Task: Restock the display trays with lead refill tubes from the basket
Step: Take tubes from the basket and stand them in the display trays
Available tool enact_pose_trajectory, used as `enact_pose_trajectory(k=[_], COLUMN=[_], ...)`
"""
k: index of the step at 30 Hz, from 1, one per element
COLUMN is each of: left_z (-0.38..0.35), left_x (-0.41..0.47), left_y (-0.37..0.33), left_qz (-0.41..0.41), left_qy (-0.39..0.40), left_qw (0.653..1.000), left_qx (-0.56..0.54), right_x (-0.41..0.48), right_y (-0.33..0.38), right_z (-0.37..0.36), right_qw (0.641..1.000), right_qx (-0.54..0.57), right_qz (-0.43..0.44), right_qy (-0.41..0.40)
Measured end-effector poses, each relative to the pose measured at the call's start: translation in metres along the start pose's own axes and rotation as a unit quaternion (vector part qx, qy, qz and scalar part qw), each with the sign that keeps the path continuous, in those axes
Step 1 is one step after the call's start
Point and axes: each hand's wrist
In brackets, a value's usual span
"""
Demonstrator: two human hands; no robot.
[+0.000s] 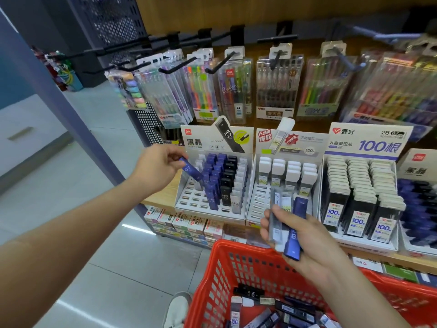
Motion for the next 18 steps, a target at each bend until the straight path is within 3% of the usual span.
enact_pose_trajectory(k=[12,18], left_z=[-0.026,-0.012], left_x=[-0.001,0.004], left_y=[0.004,-0.018], left_qz=[-0.059,-0.027], left_qy=[0.062,0.073], left_qw=[0.990,0.996], left_qx=[0.111,-0.039], right_x=[0.004,0.001], right_y=[-0.003,0.000], right_z=[0.004,0.005], right_qw=[0.999,1.000], right_qx=[0.012,-0.024], right_qz=[-0.020,-0.009], right_qy=[-0.027,-0.016])
Point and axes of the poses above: each hand's wrist, its own x-axis towards the middle knuckle, its own z-axis out of the back of the hand, y = z × x, and after that the axes turned 5 degrees about y, right-handed
